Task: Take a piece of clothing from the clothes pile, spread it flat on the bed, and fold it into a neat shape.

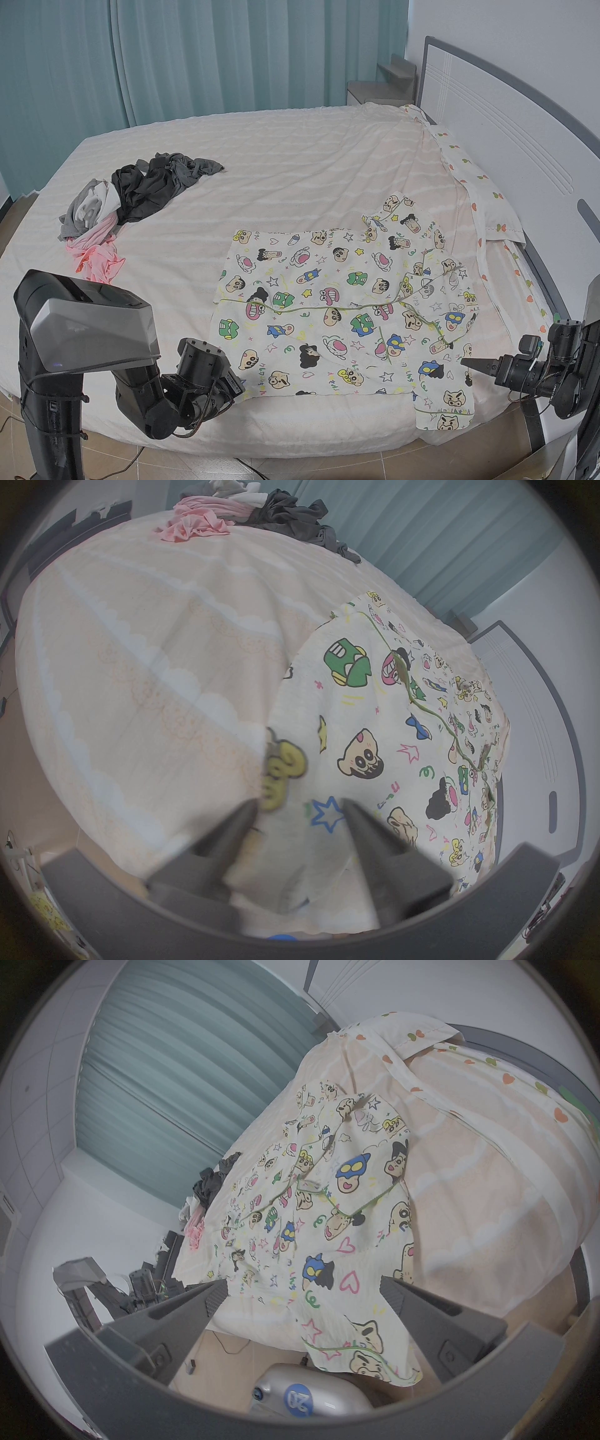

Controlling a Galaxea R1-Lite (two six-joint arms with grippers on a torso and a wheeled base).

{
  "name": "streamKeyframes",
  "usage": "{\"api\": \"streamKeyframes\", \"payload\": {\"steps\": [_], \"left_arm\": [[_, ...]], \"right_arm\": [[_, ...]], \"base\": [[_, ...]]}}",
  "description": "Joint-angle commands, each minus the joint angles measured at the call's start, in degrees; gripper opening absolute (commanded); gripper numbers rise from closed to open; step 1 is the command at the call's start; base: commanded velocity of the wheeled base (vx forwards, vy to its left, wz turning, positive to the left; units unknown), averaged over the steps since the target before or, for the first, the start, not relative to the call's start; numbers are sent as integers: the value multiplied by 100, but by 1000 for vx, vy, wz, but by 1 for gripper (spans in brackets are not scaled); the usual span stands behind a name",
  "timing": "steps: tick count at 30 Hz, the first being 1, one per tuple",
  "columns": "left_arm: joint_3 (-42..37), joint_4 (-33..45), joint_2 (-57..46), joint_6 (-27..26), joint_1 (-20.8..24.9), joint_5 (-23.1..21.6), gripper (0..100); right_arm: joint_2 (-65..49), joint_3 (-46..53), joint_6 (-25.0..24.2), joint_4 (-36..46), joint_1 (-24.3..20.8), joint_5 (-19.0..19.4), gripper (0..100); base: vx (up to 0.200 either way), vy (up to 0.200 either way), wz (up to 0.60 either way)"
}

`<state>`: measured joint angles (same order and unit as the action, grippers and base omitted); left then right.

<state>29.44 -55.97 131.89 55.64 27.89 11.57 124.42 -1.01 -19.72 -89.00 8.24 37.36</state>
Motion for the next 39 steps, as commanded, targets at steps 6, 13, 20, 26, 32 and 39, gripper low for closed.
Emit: {"api": "streamKeyframes", "payload": {"steps": [6, 13, 20, 26, 32, 39], "left_arm": [[-79, -20, -120, 0, 23, 364, 0], [-167, 7, -454, 8, 23, 399, 0], [-246, -2, -418, 17, 208, 399, 0], [-237, -11, -418, 26, 208, 399, 0], [-211, -11, -427, 26, 199, 408, 0], [-184, -11, -436, 26, 217, 408, 0]], "right_arm": [[768, 101, 672, -64, 301, -54, 100], [1216, 101, 1094, -64, 415, -159, 100], [1823, 101, 2166, -56, 503, -274, 100], [1814, 101, 2298, -29, 450, 52, 100], [1928, 101, 2306, -64, 362, 368, 100], [2157, 84, 2421, -73, -15, 421, 100]], "base": [[0, 0, 0], [0, 0, 0], [0, 0, 0], [0, 0, 0], [0, 0, 0], [0, 0, 0]]}}
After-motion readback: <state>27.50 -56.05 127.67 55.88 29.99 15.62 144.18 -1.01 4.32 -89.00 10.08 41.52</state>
